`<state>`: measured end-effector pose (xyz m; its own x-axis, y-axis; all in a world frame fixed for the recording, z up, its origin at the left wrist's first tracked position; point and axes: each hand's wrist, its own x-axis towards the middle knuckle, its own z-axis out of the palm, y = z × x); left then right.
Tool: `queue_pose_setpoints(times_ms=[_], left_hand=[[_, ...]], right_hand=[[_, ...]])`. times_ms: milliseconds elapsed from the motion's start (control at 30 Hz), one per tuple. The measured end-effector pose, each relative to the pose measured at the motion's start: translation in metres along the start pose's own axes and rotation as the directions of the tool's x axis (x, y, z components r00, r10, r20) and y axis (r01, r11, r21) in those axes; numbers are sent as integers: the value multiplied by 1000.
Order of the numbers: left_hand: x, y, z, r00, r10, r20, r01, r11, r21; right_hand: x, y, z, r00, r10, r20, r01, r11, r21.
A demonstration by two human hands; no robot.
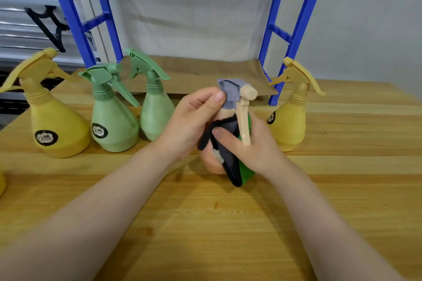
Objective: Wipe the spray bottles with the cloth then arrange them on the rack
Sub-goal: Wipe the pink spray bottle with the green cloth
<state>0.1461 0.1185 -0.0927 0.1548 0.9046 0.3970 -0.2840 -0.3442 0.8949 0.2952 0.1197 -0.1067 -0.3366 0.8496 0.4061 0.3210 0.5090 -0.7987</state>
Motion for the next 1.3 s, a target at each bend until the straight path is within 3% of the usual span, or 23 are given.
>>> queue_pose_setpoints(times_ms=[100, 200, 433, 533, 700, 800, 900, 1300], left_hand=[[0, -2, 0, 997, 54, 59, -59, 993, 99], [3, -4, -1, 997, 74, 24, -77, 983, 166], [1, -3, 6, 998, 58, 4, -58, 979, 196], [0, -4, 13, 996, 89, -9, -84, 971, 225], [0, -1, 13, 994, 68, -80, -54, 983, 173], [0, 1, 12, 989, 40, -141, -38, 999, 15], [2, 3, 10, 977, 29, -209, -54, 992, -116], [7, 27, 0, 921, 157, -355, -250, 940, -232]], right_hand=[[1, 1, 1, 1000, -6, -18, 6, 1000, 4], [3, 1, 3, 999, 29, -41, -29, 1000, 5], [5, -2, 0, 964, 46, -260, -60, 997, -47], [3, -3, 1, 946, -30, -323, -21, 988, -152], [1, -2, 6, 958, -54, -281, -20, 967, -252], [1, -1, 6, 974, -28, -226, -35, 963, -268], [1, 3, 10, 983, 1, -184, -42, 975, -219], [4, 15, 16, 984, 61, -167, -50, 996, 67]])
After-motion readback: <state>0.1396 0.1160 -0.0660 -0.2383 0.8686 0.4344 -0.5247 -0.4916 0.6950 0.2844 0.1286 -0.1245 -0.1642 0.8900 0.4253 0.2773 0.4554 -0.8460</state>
